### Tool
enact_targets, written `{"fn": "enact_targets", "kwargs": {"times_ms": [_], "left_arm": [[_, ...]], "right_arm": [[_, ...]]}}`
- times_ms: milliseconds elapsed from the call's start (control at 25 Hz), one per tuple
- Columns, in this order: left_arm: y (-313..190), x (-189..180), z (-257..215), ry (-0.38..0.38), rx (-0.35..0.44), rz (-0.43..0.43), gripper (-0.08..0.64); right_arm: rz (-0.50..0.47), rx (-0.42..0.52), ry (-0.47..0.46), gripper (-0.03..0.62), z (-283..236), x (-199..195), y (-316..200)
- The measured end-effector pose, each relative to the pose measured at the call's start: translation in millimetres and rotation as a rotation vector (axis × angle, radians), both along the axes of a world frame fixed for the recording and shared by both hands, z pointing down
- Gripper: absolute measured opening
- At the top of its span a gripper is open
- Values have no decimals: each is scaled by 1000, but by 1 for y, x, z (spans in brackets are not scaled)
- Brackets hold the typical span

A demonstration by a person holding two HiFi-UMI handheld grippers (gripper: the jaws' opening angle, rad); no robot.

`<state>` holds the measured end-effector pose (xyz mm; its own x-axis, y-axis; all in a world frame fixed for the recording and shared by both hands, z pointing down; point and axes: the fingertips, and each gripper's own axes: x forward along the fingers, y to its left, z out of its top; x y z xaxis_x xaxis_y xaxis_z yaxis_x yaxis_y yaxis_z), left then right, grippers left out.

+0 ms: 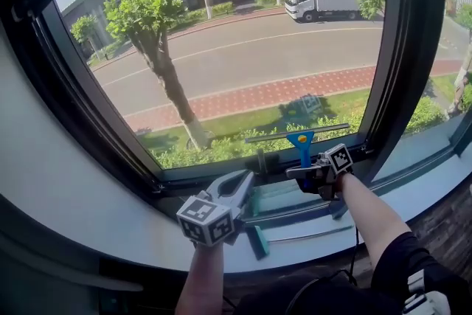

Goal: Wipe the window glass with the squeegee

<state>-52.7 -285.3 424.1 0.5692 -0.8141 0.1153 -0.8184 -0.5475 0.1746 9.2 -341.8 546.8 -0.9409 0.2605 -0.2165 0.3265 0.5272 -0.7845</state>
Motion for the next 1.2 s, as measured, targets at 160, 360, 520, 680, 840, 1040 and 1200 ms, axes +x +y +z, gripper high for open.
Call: {"fn": "enact_targets", "kwargs": {"times_ms": [160,360,520,680,840,1040,1200], "left_arm": [[1,-1,-10,-1,26,3,3],[-2,11,-20,-5,49,11,3],[-9,27,-30,-12,63,-8,3],[-14,45,-43,-18,77,-31,3],[-15,41,-60,-28,111,-44,3],[-29,44,-79,-32,134,-84,3],[-24,49,-98,-40,160,-94,3]], "right_arm": [[16,60,-51,5,-31,1,-2],[16,177,-98,5,-72,2,-4],[-19,226,-123,5,-98,9,-2],[-37,282,-119,5,-124,20,-4],[-58,353,-128,5,-167,11,4],[-97,421,-192,5,-221,3,-3],[-106,473,-214,5,-249,-2,4]]}}
